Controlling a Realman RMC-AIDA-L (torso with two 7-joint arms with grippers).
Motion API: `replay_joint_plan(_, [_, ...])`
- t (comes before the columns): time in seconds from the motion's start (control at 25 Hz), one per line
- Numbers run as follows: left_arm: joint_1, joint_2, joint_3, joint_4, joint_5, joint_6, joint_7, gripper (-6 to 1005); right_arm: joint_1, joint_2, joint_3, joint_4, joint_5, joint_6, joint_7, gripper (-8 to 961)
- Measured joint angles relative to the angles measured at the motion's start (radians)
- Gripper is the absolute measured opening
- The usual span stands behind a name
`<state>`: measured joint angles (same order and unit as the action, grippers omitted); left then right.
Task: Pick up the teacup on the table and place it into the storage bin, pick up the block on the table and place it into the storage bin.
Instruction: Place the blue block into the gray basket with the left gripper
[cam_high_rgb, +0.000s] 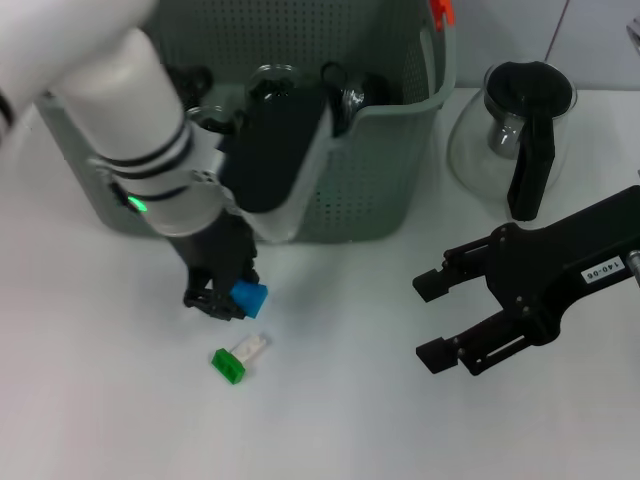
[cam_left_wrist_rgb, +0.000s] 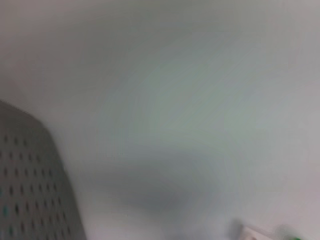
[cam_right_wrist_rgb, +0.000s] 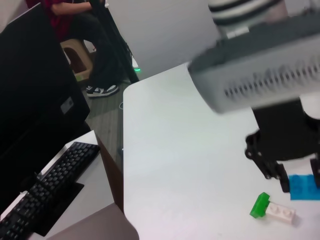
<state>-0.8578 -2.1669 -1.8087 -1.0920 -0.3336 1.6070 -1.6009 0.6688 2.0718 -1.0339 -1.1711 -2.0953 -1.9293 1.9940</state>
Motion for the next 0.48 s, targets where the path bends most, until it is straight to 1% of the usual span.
replay_joint_plan(0.08, [0.024,0.001,-0.046,-0.054,-0.001,0.045,0.002,414,0.0,-0.001,0.0,0.002,-0.002,-0.007,-0.005,882])
replay_joint_plan(0.2, [0.059,0.001,-0.159,-0.136,-0.014,0.123,0.006,424,0.0,-0.004,-0.003,0.004,-0.005,-0.016,-0.014,882])
replay_joint_plan(0.24, [0.066,0.001,-0.184,-0.152,-0.021,0.142,0.007,427,-0.002,-0.005,-0.006,0.006,-0.006,-0.017,-0.019,882])
replay_joint_plan(0.32, [0.085,0.006,-0.295,-0.212,-0.066,0.208,0.012,433,-0.004,-0.009,-0.008,0.008,-0.007,-0.023,-0.031,882])
replay_joint_plan(0.36, [0.088,0.008,-0.327,-0.226,-0.085,0.233,0.014,436,-0.006,-0.011,-0.009,0.01,-0.008,-0.025,-0.037,882])
replay_joint_plan(0.44, [0.093,0.023,-0.451,-0.269,-0.158,0.313,0.015,443,-0.007,-0.012,-0.009,0.01,-0.013,-0.032,-0.047,882])
replay_joint_plan(0.48, [0.094,0.031,-0.492,-0.279,-0.183,0.335,0.013,446,-0.007,-0.012,-0.01,0.01,-0.018,-0.034,-0.052,882])
